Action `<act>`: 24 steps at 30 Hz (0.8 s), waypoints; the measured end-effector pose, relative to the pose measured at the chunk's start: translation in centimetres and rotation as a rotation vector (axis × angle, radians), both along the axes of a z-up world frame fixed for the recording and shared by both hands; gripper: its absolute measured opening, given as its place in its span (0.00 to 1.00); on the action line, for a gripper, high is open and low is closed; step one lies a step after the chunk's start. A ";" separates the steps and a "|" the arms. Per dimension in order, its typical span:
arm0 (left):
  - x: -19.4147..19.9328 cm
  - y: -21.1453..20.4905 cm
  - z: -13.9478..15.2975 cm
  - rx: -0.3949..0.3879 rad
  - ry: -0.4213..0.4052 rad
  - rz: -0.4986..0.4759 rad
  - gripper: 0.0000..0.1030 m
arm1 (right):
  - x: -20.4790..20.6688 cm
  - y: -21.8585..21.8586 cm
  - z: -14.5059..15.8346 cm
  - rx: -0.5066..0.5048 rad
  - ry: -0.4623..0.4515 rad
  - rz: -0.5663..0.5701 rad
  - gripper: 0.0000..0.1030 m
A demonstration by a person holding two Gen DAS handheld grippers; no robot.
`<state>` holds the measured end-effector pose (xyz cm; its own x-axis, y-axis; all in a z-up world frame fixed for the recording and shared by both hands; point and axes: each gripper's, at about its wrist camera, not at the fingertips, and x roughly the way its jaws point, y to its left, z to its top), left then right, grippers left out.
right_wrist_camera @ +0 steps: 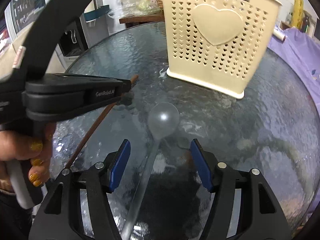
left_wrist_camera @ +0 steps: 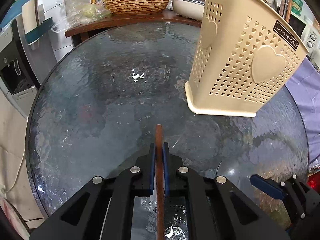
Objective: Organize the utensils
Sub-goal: 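Close left tool on the brown chopstick while right tool grasps the clear plastic spoon, then lift the brown chopstick and clear spoon and carry them above the holder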
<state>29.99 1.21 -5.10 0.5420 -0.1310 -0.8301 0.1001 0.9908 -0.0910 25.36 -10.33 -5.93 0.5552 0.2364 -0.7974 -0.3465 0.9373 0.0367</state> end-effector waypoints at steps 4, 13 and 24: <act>0.2 -0.2 0.1 0.008 0.003 -0.004 0.07 | 0.8 0.5 0.0 -0.016 -0.006 -0.013 0.59; 0.4 0.1 0.1 -0.006 0.006 -0.002 0.07 | 3.1 1.4 -0.1 -0.036 -0.013 -0.018 0.47; 0.3 0.0 0.0 0.005 0.004 0.000 0.07 | 4.0 1.6 0.1 -0.032 -0.018 -0.003 0.36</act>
